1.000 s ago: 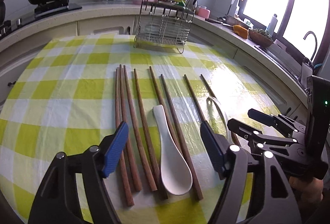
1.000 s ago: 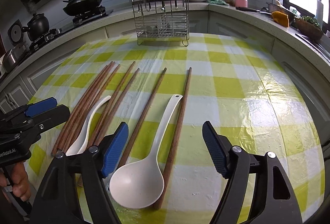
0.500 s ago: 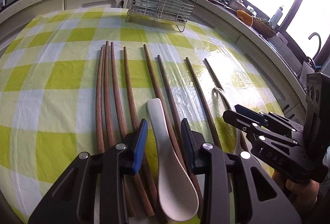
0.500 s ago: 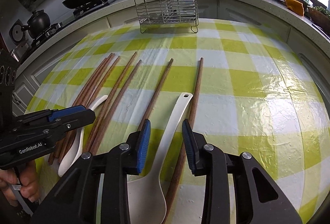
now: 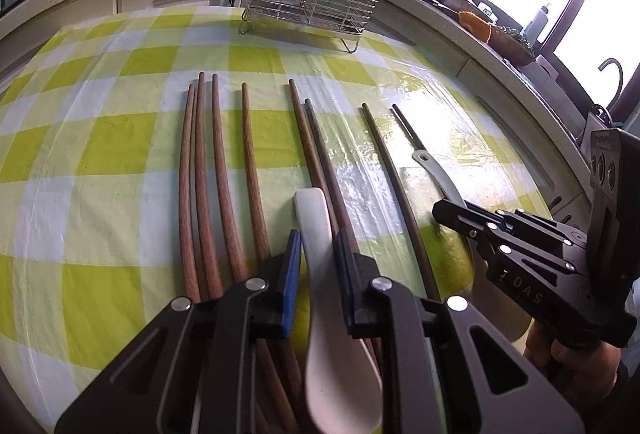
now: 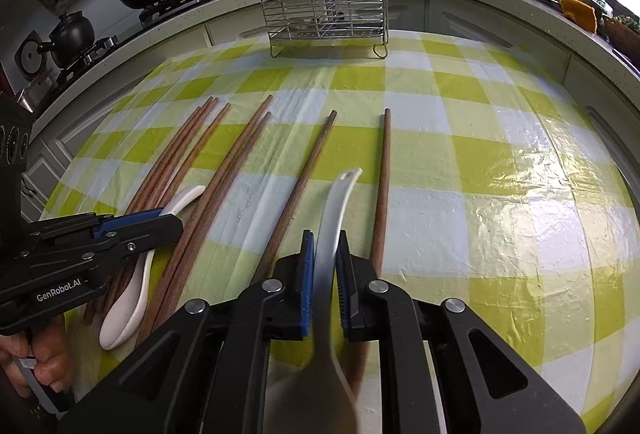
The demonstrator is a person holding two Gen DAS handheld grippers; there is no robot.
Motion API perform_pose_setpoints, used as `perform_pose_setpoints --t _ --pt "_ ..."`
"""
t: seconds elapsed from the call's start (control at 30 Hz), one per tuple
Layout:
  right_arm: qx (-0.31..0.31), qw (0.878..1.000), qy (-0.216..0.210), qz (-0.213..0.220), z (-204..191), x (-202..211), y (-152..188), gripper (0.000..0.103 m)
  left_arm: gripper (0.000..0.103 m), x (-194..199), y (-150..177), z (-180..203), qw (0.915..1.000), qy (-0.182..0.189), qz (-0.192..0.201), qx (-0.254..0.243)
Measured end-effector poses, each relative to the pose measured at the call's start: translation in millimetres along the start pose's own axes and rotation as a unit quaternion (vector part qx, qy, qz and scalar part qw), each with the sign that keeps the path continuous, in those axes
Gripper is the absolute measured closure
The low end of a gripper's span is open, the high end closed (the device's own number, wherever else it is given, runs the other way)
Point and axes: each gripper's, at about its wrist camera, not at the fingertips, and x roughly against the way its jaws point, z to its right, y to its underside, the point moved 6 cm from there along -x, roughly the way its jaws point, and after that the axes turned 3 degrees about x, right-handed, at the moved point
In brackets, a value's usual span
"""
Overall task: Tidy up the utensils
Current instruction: 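Close the left tool on a white spoon while the right tool grasps the other white spoon, then lift both white spoons and lower them into the wire utensil rack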
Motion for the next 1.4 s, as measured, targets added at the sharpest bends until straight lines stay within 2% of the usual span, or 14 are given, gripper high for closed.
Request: perform_pose_setpoints --t 0.43,0.67,0.83,1.1,1.4 --pt "0.021 0.998 -0.013 0.054 -8 49 -21 0.094 0.088 52 -11 18 0.9986 0.004 0.048 -0.021" --pt "0.036 0.996 -0.017 0.085 -13 78 -35 0.097 0.089 77 -27 26 0.9966 0.005 0.076 -0.032" --pt "0.036 0.995 -0.02 0.095 -9 84 -56 0.097 0.089 84 -48 30 0.9949 0.004 0.091 -0.042" --pt "0.05 0.991 -0.032 0.119 -2 99 -125 0.097 0.089 103 -120 41 0.9895 0.003 0.129 -0.063" --pt "0.075 0.983 -0.021 0.169 17 120 -257 0.097 0.089 129 -256 62 0.9764 -0.023 0.196 -0.088"
